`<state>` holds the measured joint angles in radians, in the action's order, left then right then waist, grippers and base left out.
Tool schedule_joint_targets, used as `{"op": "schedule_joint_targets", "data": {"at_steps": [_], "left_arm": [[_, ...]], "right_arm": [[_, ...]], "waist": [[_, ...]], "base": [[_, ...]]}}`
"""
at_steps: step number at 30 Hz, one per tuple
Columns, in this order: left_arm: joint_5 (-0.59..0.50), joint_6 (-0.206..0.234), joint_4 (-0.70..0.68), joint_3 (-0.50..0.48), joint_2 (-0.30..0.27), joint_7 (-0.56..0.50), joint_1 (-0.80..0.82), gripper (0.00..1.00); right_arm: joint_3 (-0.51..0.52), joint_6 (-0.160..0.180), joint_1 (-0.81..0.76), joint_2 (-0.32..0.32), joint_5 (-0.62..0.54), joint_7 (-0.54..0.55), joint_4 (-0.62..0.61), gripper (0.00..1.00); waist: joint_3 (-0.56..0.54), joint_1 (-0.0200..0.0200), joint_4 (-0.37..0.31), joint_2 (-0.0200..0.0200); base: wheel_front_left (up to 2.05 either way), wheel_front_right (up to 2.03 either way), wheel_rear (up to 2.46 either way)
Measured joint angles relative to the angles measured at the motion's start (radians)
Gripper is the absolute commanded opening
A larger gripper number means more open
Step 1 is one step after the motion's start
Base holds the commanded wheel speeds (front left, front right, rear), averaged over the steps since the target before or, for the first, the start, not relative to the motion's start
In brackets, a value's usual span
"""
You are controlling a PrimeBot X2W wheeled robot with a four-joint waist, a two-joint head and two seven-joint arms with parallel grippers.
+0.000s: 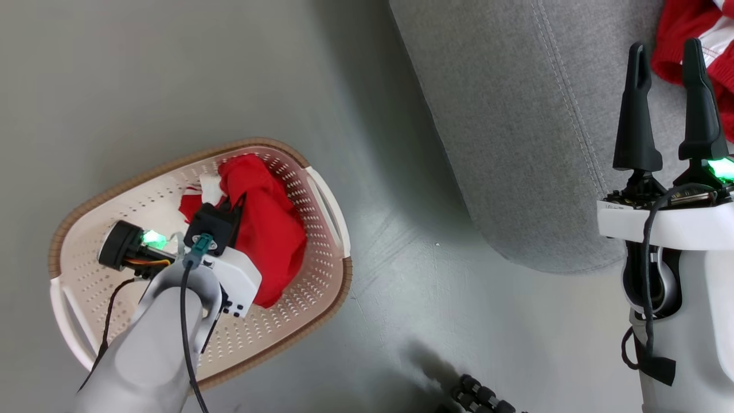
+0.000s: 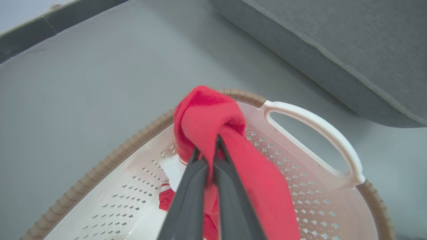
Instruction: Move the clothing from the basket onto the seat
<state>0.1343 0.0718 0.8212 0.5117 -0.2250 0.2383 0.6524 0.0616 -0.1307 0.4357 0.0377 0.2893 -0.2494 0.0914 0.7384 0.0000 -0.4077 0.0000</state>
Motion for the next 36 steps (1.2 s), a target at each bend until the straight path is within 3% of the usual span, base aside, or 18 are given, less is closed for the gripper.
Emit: {"op": "schedule_joint_targets", "data": {"at_steps": [14,20,36], "left_arm": [[0.039,0.031,-0.119,-0.038,0.011,0.009,-0.023,0.00],[0.039,0.038,-0.232,-0.052,0.011,0.009,-0.038,0.00],[0.039,0.051,-0.431,-0.101,-0.025,0.009,-0.118,0.00]], "right_arm": [[0.018,0.000,0.018,0.001,-0.068,0.000,0.005,1.00],[0.022,0.000,0.016,0.002,-0.108,-0.002,0.017,1.00],[0.008,0.000,-0.013,0.006,-0.179,-0.002,0.070,1.00]], "waist": [[-0.086,0.0000,0.069,0.0000],[-0.136,0.0000,0.106,0.0000],[-0.294,0.0000,0.201,0.0000]], "base": [[0.00,0.00,0.00],[0.00,0.00,0.00],[0.00,0.00,0.00]]}}
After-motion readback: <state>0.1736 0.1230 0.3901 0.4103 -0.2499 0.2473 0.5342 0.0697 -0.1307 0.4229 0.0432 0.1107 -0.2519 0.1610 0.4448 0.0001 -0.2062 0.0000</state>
